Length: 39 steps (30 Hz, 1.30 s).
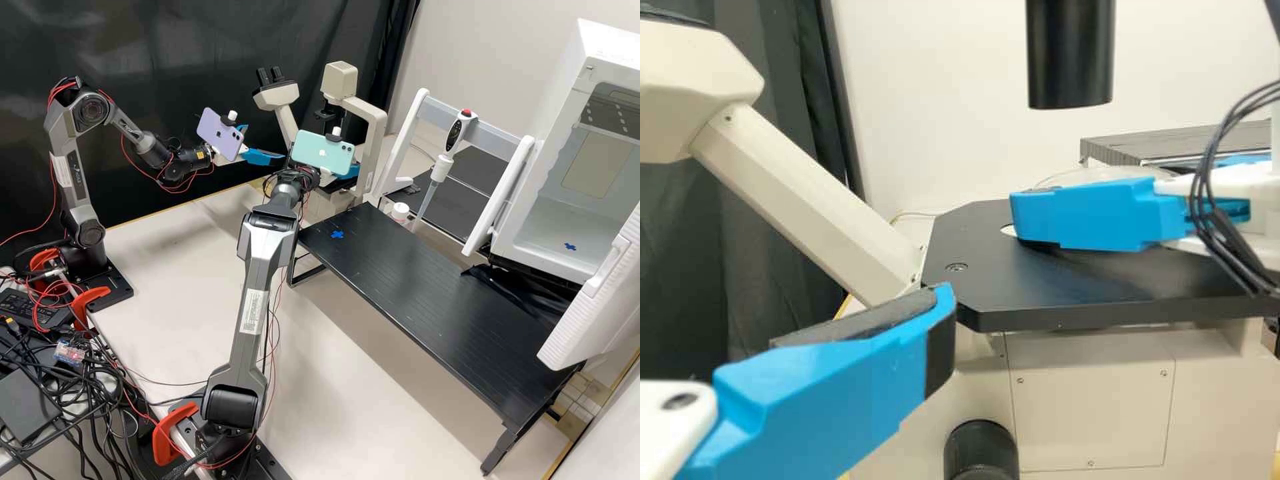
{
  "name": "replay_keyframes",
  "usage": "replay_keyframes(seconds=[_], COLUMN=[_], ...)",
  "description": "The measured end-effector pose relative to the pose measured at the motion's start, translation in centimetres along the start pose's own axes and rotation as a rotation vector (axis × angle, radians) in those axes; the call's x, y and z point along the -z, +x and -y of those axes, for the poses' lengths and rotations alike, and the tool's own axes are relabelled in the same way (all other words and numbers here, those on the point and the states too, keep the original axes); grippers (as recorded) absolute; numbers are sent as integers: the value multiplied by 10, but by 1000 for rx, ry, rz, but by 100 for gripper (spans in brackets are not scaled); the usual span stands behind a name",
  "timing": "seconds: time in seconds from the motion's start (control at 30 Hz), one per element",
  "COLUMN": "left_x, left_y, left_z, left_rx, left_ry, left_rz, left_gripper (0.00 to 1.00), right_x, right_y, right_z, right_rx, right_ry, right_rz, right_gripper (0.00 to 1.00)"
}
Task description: Move the petri dish to the microscope
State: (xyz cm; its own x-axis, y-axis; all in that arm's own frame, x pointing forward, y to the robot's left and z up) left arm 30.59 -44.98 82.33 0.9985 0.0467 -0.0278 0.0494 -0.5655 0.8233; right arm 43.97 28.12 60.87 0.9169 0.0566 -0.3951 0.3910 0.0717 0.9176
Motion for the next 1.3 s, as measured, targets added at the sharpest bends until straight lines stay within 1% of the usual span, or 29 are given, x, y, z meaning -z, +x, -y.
replay_keyframes(seconds=[0.13, 0.3, 0.37, 0.5, 0.6, 0.63, 0.67, 0.73, 0.9, 0.97, 1.0, 1.03, 1.07, 1.1, 1.2, 1.23, 1.3], left_x=[0, 0, 0, 0, 0, 0, 0, 0, 0, 0, 0, 0, 0, 0, 0, 0, 0], left_y=[0, 0, 0, 0, 0, 0, 0, 0, 0, 0, 0, 0, 0, 0, 0, 0, 0], left_z=[0, 0, 0, 0, 0, 0, 0, 0, 0, 0, 0, 0, 0, 0, 0, 0, 0], left_rx=[0, 0, 0, 0, 0, 0, 0, 0, 0, 0, 0, 0, 0, 0, 0, 0, 0], left_ry=[0, 0, 0, 0, 0, 0, 0, 0, 0, 0, 0, 0, 0, 0, 0, 0, 0], left_rz=[0, 0, 0, 0, 0, 0, 0, 0, 0, 0, 0, 0, 0, 0, 0, 0, 0], left_gripper=[100, 100, 100, 100, 100, 100, 100, 100, 100, 100, 100, 100, 100, 100, 100, 100, 100], right_x=[1, 10, 15, 15, 16, 17, 17, 17, 11, 9, 7, 6, 5, 3, 1, 2, 2], right_y=[-4, -11, -14, -14, -14, -14, -14, -13, -8, -8, -8, -9, -10, -11, -16, -19, -26], right_z=[4, 6, 6, 7, 7, 6, 6, 7, 11, 13, 15, 16, 17, 19, 18, 17, 15], right_rx=[6, 11, 11, 14, 18, 19, 19, 21, 32, 35, 36, 37, 38, 41, 42, 41, 44], right_ry=[-4, -16, -16, -19, -11, -14, -11, -20, -26, -36, -30, -36, -25, -24, -19, -24, -14], right_rz=[-9, -33, -44, -41, -38, -39, -42, -40, -30, -35, -36, -40, -43, -43, -58, -68, -87], right_gripper=[0, 0, 0, 0, 0, 100, 100, 100, 100, 100, 100, 100, 100, 100, 100, 100, 100])
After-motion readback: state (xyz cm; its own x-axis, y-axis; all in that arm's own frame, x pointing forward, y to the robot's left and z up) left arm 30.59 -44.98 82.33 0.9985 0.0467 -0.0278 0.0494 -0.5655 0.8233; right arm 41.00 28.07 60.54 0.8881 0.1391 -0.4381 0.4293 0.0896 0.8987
